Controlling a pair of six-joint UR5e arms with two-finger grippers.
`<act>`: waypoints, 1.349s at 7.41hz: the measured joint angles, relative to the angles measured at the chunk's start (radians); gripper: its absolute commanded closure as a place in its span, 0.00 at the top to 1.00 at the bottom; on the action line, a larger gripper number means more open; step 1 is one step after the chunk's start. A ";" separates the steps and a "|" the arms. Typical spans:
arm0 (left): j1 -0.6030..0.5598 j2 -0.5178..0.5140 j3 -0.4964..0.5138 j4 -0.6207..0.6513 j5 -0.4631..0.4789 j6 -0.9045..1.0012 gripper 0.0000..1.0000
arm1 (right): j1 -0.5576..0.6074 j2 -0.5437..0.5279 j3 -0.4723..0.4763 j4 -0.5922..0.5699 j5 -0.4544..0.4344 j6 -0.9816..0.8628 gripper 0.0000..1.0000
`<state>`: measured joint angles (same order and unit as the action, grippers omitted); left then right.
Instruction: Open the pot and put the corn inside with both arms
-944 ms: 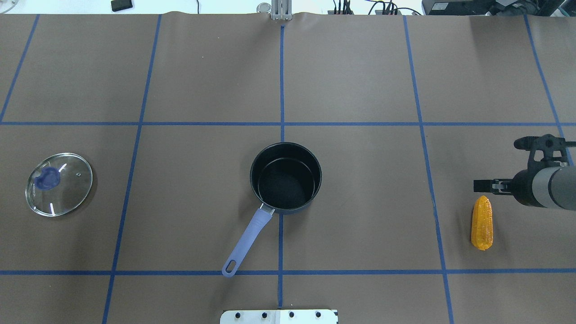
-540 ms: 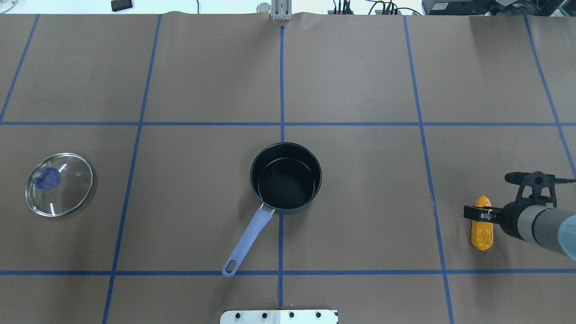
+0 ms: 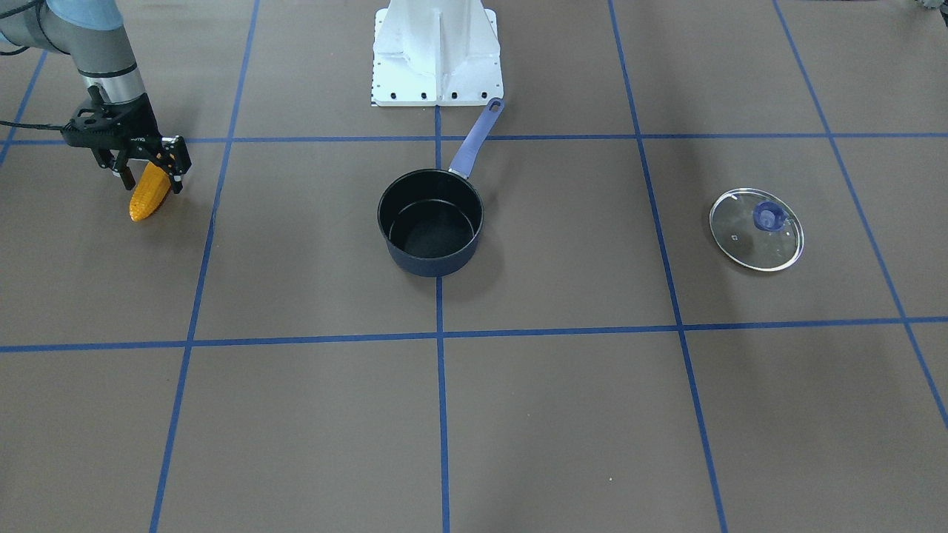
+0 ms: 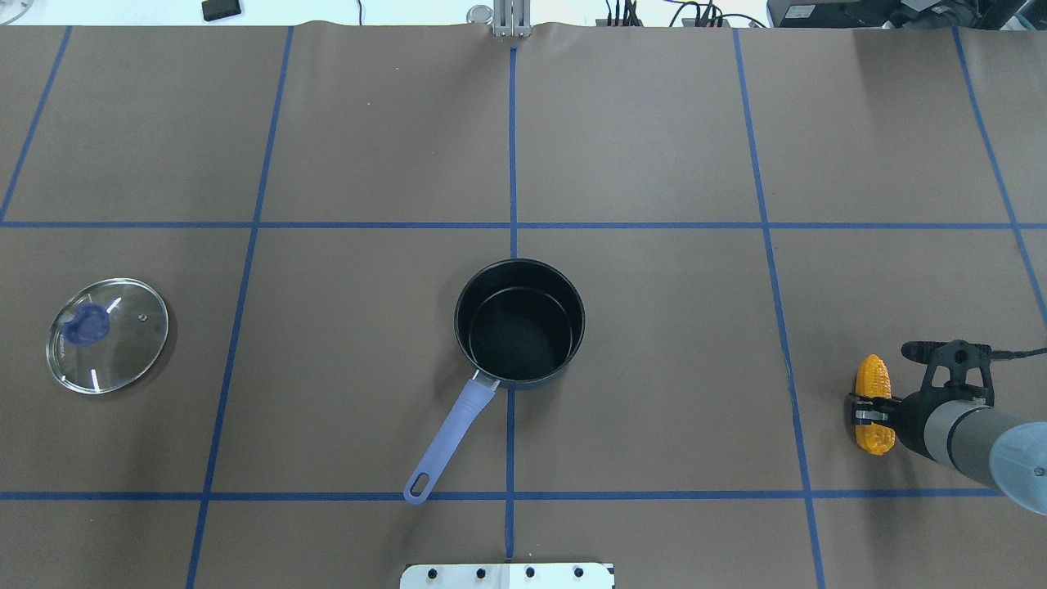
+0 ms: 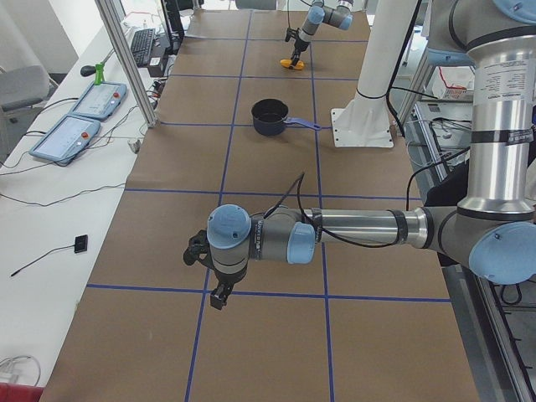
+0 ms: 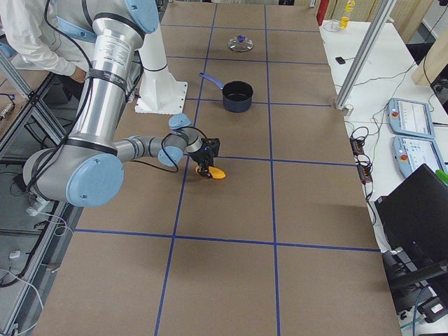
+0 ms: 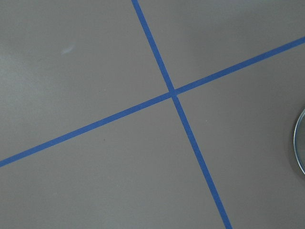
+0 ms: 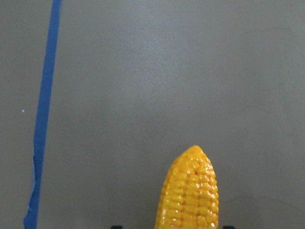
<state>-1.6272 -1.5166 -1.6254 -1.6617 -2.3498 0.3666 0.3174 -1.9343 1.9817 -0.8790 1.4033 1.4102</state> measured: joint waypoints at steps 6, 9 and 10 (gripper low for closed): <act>0.001 0.000 -0.002 0.007 0.000 -0.084 0.99 | 0.212 0.352 0.011 -0.192 0.180 -0.083 0.00; 0.003 0.000 -0.006 0.000 0.000 -0.262 0.99 | 0.227 0.752 0.003 -0.610 0.198 -0.066 0.00; 0.004 0.000 -0.006 -0.001 0.000 -0.271 0.99 | 0.213 0.860 -0.031 -0.686 0.196 -0.038 0.00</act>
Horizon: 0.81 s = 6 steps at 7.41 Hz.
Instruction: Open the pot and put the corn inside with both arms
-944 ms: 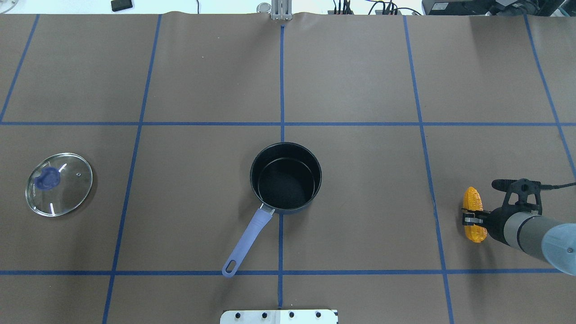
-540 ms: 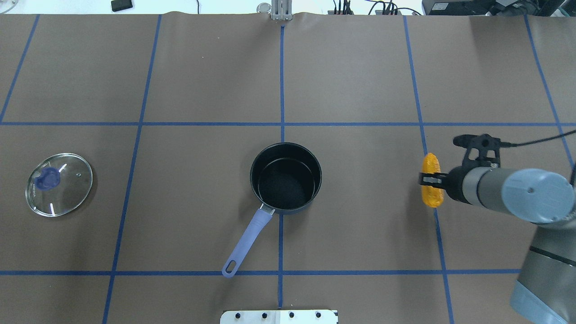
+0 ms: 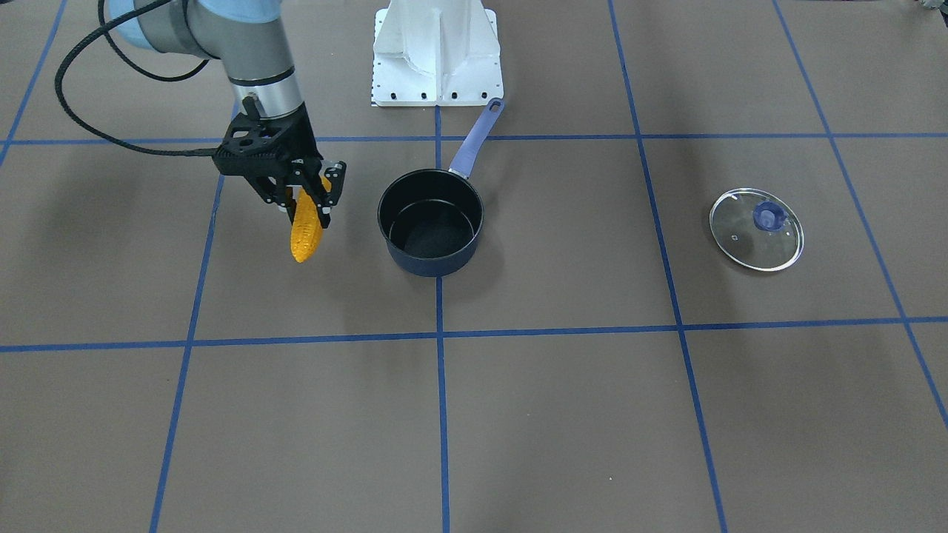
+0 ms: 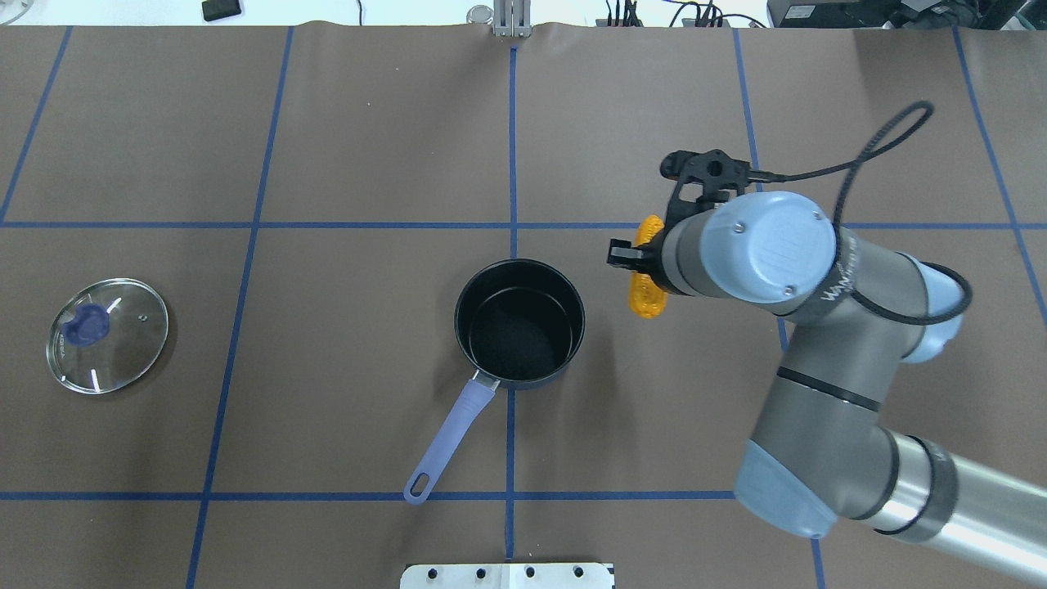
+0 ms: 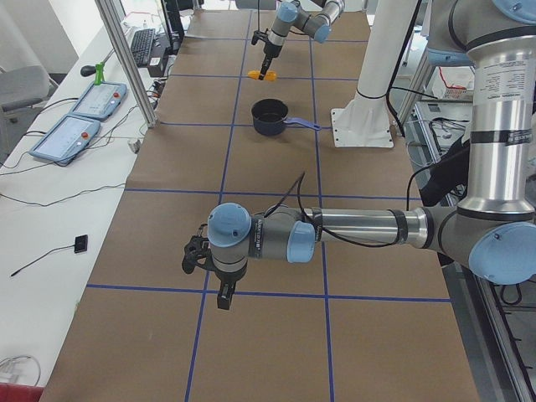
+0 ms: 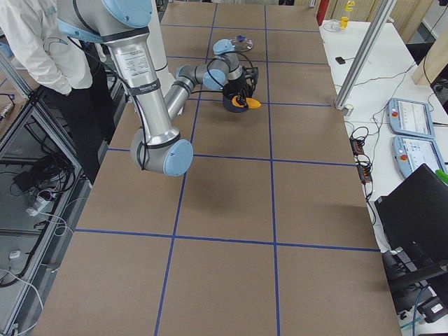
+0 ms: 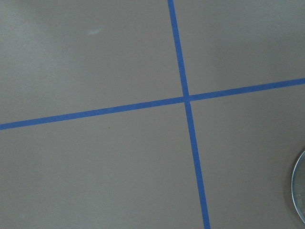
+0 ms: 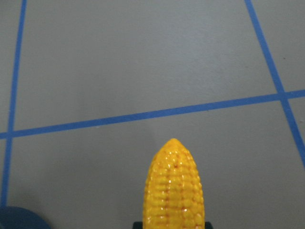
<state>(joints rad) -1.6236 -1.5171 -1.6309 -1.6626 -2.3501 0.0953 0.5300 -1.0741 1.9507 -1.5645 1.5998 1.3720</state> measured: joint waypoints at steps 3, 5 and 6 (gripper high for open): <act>0.001 0.000 0.000 -0.002 0.000 -0.005 0.99 | -0.100 0.225 -0.185 -0.038 -0.066 0.093 0.99; 0.001 0.000 0.000 -0.002 0.000 -0.005 0.99 | -0.158 0.263 -0.237 -0.029 -0.132 0.120 1.00; 0.001 0.000 0.000 -0.002 0.000 -0.005 0.99 | -0.167 0.266 -0.241 -0.026 -0.153 0.121 1.00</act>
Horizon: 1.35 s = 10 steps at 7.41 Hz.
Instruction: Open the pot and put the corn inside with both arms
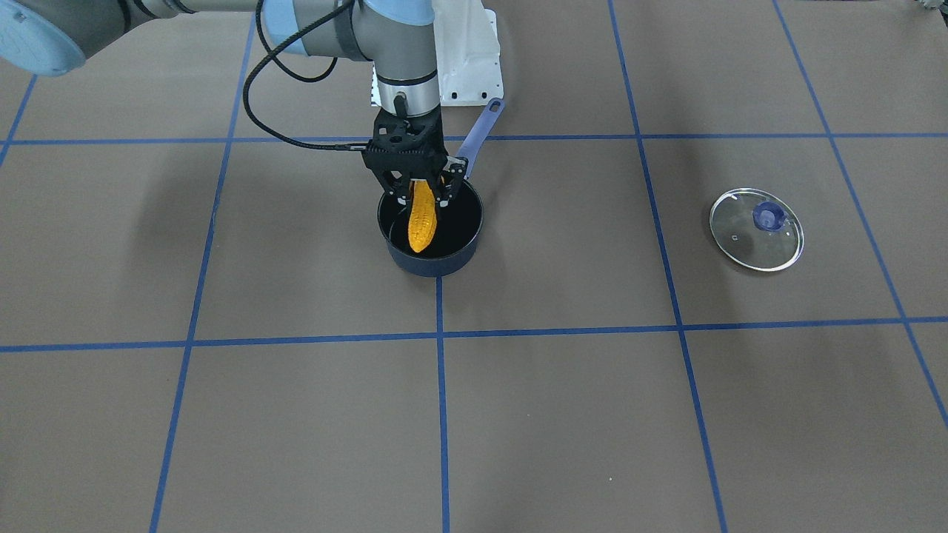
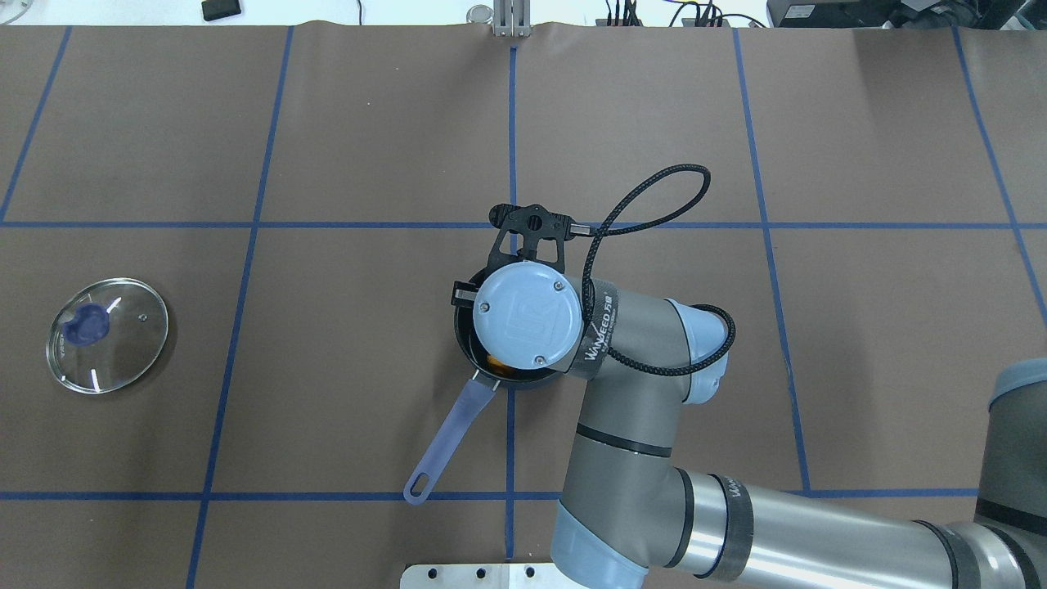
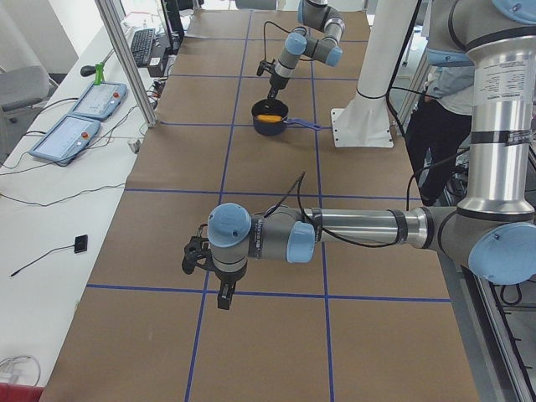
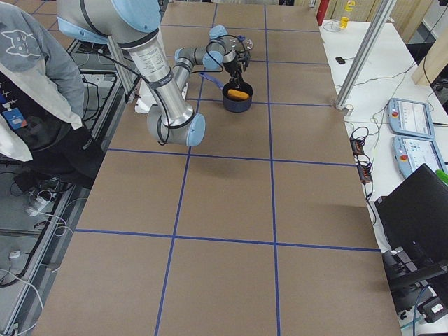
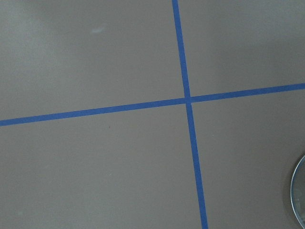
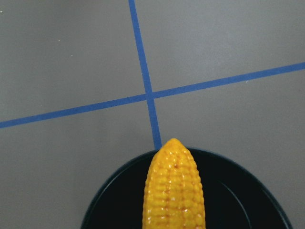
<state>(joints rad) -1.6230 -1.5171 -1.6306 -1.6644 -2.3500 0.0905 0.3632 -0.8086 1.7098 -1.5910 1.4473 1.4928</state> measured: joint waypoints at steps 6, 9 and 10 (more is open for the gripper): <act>0.000 0.000 0.011 0.003 0.001 0.002 0.99 | 0.442 -0.078 -0.002 -0.001 0.381 -0.431 1.00; 0.000 0.008 0.022 0.001 0.001 0.008 0.99 | 0.821 -0.259 -0.065 -0.002 0.691 -1.011 1.00; 0.001 0.012 0.016 0.000 0.002 0.009 0.99 | 0.925 -0.327 -0.088 -0.003 0.761 -1.176 1.00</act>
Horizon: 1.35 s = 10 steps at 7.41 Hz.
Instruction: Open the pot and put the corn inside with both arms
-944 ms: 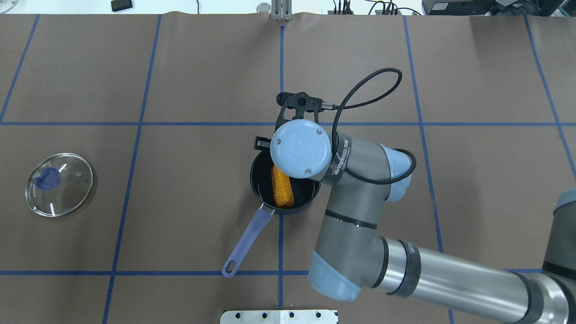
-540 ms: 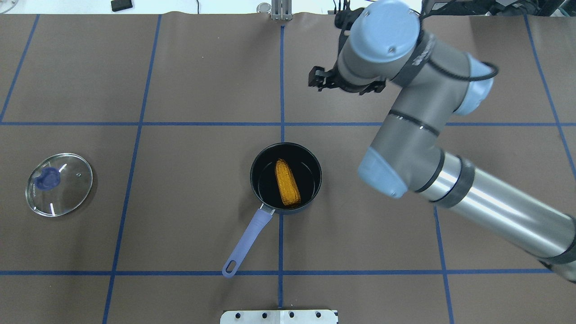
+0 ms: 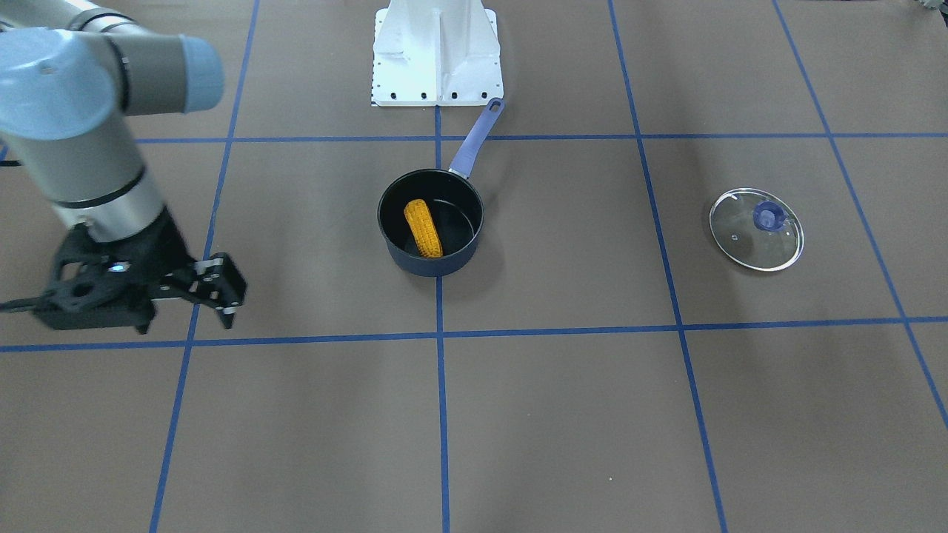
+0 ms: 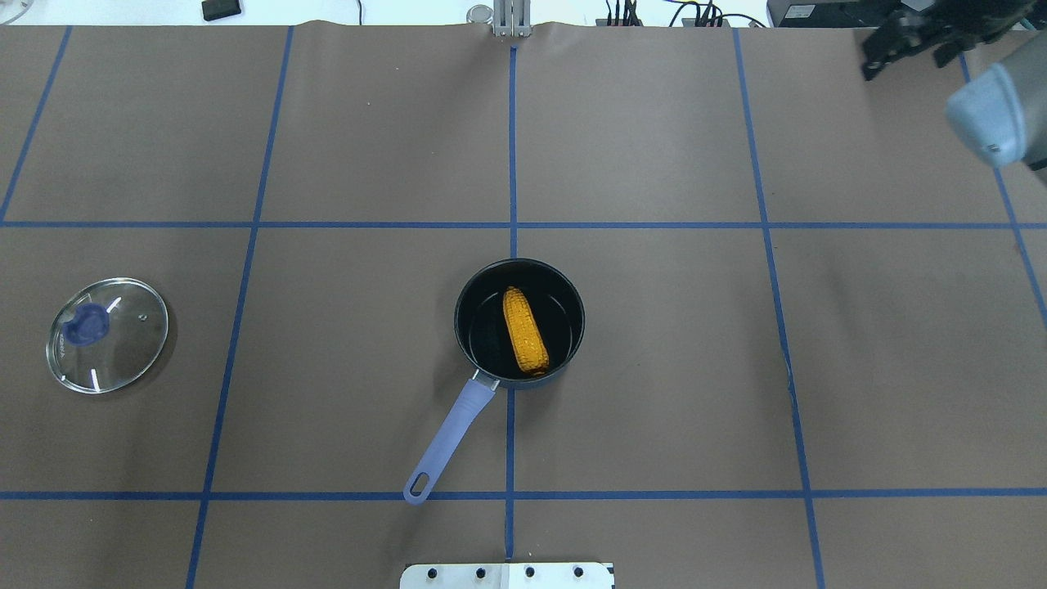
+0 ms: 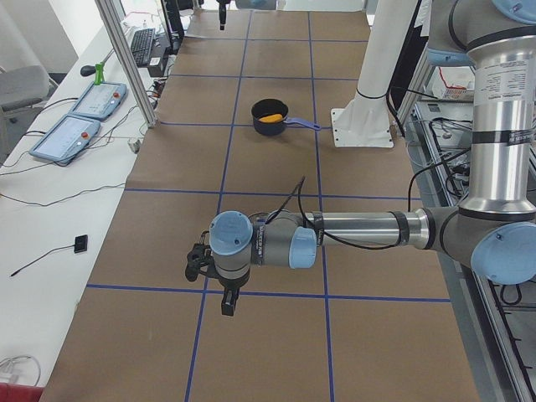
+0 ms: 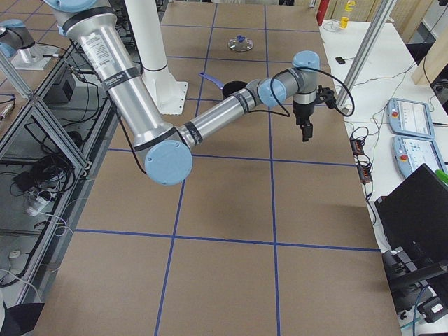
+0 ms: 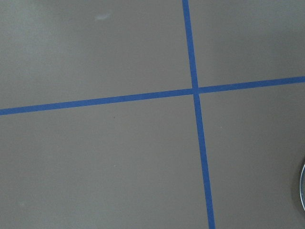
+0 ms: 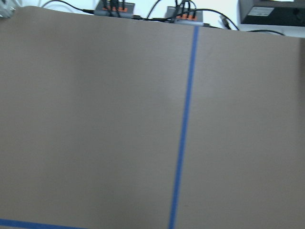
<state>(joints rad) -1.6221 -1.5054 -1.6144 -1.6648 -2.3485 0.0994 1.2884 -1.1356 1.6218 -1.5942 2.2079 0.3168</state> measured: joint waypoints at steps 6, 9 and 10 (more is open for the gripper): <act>0.011 0.002 -0.032 0.001 0.000 0.000 0.99 | 0.225 -0.449 -0.012 0.184 0.047 -0.279 1.00; 0.011 0.004 -0.030 0.000 0.000 0.000 0.99 | 0.248 -0.458 -0.012 0.198 0.052 -0.274 1.00; 0.011 0.004 -0.030 0.000 0.000 0.000 0.99 | 0.253 -0.459 -0.012 0.195 0.054 -0.270 1.00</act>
<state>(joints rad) -1.6107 -1.5019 -1.6446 -1.6647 -2.3485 0.0997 1.5412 -1.5942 1.6102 -1.3988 2.2617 0.0466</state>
